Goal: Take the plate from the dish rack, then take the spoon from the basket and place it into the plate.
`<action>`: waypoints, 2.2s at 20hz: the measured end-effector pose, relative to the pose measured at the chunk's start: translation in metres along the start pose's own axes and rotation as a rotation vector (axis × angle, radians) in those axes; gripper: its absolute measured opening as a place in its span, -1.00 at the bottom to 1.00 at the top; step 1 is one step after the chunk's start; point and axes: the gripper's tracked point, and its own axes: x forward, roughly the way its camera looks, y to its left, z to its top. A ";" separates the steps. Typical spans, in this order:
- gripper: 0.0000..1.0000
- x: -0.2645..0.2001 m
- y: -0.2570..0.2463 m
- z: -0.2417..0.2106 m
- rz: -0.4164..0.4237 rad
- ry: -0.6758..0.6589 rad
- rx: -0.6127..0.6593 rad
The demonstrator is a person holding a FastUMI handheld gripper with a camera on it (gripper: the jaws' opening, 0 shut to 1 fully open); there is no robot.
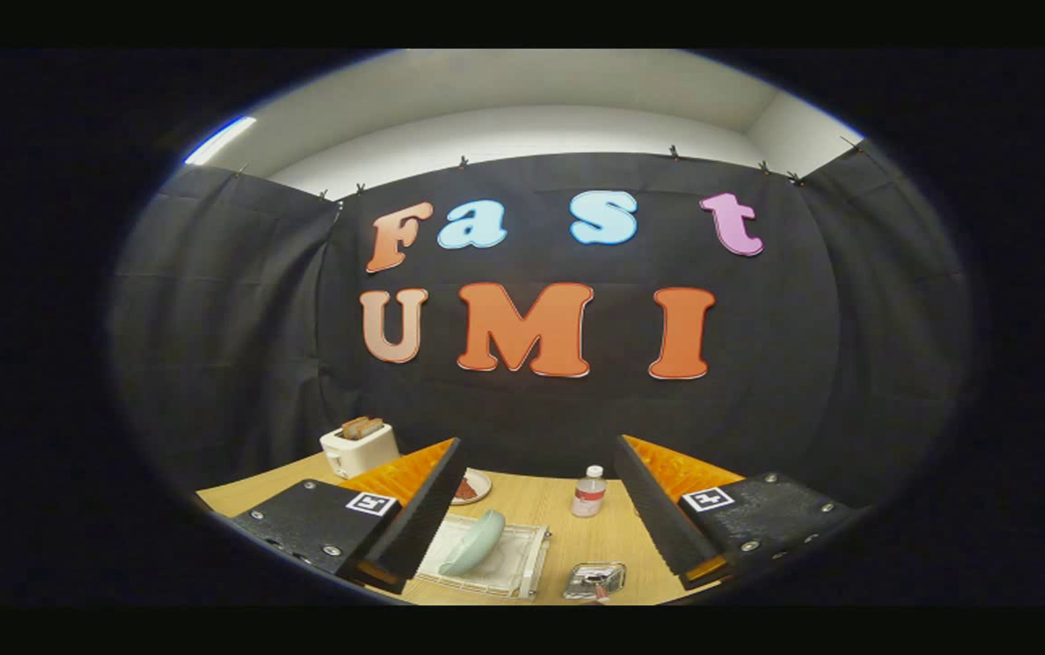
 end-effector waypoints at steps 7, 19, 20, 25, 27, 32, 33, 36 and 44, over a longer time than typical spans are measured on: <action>0.97 0.026 0.019 -0.049 0.050 0.211 0.040; 0.82 0.069 0.062 -0.132 0.169 0.649 0.061; 0.75 0.070 0.062 -0.142 0.170 0.697 0.072; 0.61 0.080 0.068 -0.178 0.169 0.862 0.137; 0.57 0.085 0.072 -0.191 0.162 0.912 0.128; 0.47 0.087 0.073 -0.236 0.132 1.089 0.098; 0.45 0.087 0.074 -0.242 0.131 1.115 0.091; 0.22 0.082 0.076 -0.264 0.096 1.200 0.057; -0.25 0.076 0.084 -0.276 -0.024 1.307 0.010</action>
